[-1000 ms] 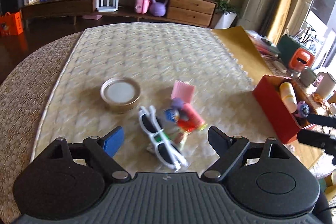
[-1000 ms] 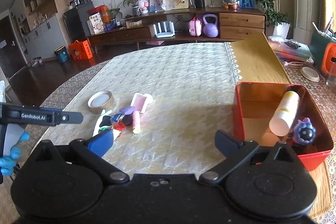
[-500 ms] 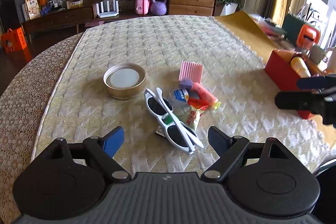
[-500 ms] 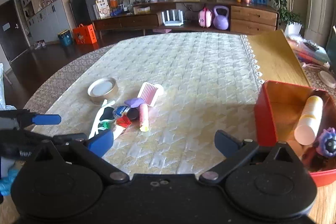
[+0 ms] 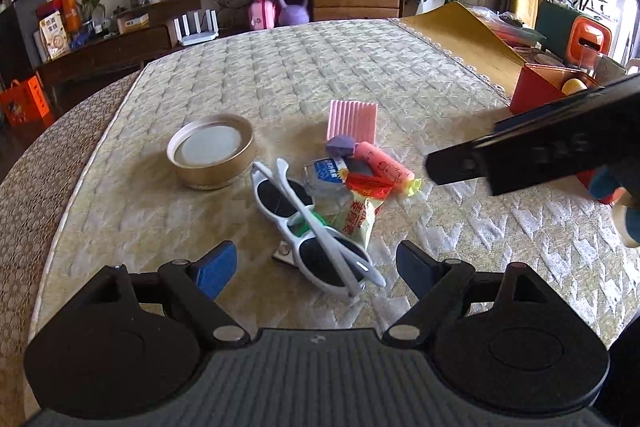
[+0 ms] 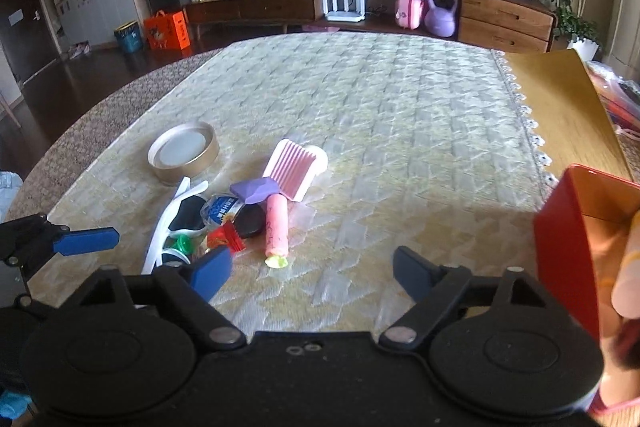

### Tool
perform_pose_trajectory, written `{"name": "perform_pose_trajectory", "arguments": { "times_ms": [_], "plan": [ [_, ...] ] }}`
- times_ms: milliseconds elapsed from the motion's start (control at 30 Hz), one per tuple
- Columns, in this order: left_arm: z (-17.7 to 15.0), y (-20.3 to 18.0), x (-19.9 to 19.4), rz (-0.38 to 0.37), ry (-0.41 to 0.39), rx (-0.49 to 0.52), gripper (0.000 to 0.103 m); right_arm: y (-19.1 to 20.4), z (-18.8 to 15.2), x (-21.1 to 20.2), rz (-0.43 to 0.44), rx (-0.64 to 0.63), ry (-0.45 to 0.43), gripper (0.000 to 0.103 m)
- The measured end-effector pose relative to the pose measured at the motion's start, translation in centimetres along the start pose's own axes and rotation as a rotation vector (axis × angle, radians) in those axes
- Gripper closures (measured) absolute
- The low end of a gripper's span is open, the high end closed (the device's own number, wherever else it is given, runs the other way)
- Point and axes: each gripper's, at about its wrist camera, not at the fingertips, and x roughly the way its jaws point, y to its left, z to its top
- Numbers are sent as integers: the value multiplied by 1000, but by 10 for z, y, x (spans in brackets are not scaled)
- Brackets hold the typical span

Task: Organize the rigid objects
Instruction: 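Grasp the white sunglasses with the left gripper while the right grasps the pink lip balm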

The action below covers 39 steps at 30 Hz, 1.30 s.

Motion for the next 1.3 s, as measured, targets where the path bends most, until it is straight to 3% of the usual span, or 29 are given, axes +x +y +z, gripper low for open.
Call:
{"name": "perform_pose_trajectory", "arguments": {
  "times_ms": [133,400,467,733,933,1067,1133,1200,1300],
  "plan": [
    [0,-3,4,-6,-9,8,16,2,6,14,-7,-14,11,29],
    [-3,-1,13,-20,3,-4,29,5,11,36,8,-30,47,56],
    [-3,1,16,-17,8,-8,33,5,12,39,12,-34,51,58],
    [-3,-2,18,0,-12,20,35,9,15,49,10,-61,59,62],
    [0,-5,18,1,-21,41,50,11,17,52,6,-76,55,63],
    [-3,-7,17,8,-31,62,53,12,17,53,2,-90,52,65],
    [-4,-7,15,11,-34,62,55,12,17,53,0,-95,49,70],
    [-4,-6,15,14,-36,63,56,13,17,52,-1,-99,46,83],
    [-5,-4,13,16,-37,67,60,12,15,49,1,-100,45,88]
  ]
}}
